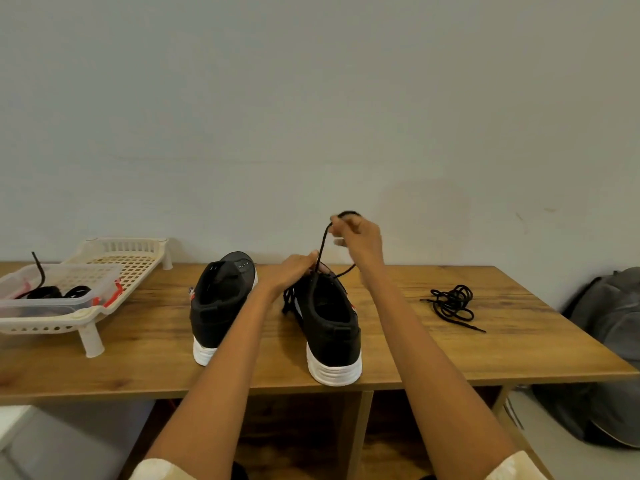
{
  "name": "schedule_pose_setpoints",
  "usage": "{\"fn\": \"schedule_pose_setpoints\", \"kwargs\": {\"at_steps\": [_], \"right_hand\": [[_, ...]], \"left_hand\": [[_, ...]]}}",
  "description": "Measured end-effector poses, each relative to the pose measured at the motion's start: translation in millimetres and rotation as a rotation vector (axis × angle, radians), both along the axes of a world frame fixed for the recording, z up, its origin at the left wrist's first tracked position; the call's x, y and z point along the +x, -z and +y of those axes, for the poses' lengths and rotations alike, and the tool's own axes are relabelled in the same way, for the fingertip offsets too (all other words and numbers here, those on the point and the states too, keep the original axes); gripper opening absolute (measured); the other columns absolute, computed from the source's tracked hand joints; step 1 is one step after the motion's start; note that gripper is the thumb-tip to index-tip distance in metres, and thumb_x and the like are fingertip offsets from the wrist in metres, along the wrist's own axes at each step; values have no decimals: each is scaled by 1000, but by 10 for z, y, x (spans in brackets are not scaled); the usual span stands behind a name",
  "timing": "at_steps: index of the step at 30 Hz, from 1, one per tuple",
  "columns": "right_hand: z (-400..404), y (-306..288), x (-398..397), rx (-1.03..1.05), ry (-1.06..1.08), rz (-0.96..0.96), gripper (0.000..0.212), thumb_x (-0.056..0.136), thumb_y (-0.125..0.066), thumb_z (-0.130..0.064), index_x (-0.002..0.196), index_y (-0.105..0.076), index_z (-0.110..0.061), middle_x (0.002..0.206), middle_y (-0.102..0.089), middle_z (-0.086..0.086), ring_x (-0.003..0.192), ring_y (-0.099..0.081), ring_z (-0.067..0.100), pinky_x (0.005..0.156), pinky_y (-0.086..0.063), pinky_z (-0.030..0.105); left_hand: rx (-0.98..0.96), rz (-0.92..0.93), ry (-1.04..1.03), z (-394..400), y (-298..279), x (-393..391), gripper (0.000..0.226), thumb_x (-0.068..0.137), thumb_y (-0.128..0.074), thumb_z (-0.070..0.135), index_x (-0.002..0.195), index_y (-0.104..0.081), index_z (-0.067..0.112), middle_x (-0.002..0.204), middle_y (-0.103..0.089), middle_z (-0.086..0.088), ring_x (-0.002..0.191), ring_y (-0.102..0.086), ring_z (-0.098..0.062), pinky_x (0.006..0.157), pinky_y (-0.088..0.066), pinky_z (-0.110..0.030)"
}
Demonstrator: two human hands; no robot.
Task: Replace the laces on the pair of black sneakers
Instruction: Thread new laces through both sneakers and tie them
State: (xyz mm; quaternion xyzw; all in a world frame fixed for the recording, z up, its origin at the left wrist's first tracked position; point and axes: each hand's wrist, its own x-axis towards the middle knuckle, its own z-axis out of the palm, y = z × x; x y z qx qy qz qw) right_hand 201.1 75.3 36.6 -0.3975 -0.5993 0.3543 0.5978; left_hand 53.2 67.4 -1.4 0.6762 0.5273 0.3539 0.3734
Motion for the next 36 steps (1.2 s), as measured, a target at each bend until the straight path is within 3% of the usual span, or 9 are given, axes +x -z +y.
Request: {"fn": "schedule_pose_setpoints", "kwargs": {"at_steps": [3,5,7,10,13,20,26,31,36], "right_hand": [[-32,-213,36,50,18,366,15,93,-60,-15,81,-68,-11,76,-68,3,73,-64,12,72,-55,22],[-40,-261,66,65,5,429,16,94,-58,-13,83,-68,-11,79,-69,4,75,-65,12,76,-56,23],[-17,-185,80,-13,-7,266,11,94,-58,-12,94,-69,-9,81,-70,4,74,-64,13,76,-56,25],[13,61,78,-217,-99,-259,31,88,-61,-9,119,-63,-6,97,-71,9,82,-65,16,84,-55,31],[-32,197,35,-226,-276,-603,23,87,-55,-9,107,-68,-9,98,-68,-2,90,-63,14,80,-52,25],[-31,160,-87,-72,3,-358,17,91,-63,-24,85,-72,-11,82,-73,10,77,-71,23,84,-56,41],[-26,-290,-42,-1,13,397,13,93,-60,-14,84,-67,-9,82,-68,9,73,-68,19,75,-58,29],[95,44,85,-36,292,-86,27,96,-55,-21,82,-66,-1,76,-66,10,71,-64,20,72,-55,31],[341,683,347,-359,312,-410,20,95,-52,-10,86,-66,2,85,-69,20,81,-67,36,77,-56,47]], "left_hand": [[27,-26,89,-1,48,-114,28,99,-47,26,97,-71,11,92,-66,11,89,-60,-6,77,-45,-13],[116,-1,32,42,70,-141,20,94,-56,22,90,-73,12,88,-67,9,84,-61,-8,76,-48,-15],[202,-20,-93,80,69,-132,17,92,-60,20,85,-74,12,80,-68,8,73,-62,-9,76,-50,-22],[275,-185,-235,69,-38,-44,16,90,-62,22,83,-73,15,79,-69,4,62,-63,-9,78,-51,-29],[349,-306,-326,33,-238,92,12,87,-66,23,82,-73,15,77,-68,3,57,-59,-4,69,-48,-24],[343,-328,-339,16,-183,180,23,94,-55,30,93,-70,12,79,-65,1,68,-57,-13,72,-48,-31],[194,22,-51,20,11,108,22,96,-54,21,95,-73,9,91,-70,-5,77,-61,-9,77,-49,-25],[236,95,-174,41,-3,57,11,88,-65,24,87,-71,14,88,-66,2,87,-59,-12,83,-47,-30],[113,404,-124,32,40,85,30,96,-51,27,114,-63,7,116,-62,-7,108,-56,-24,89,-44,-32]]}}
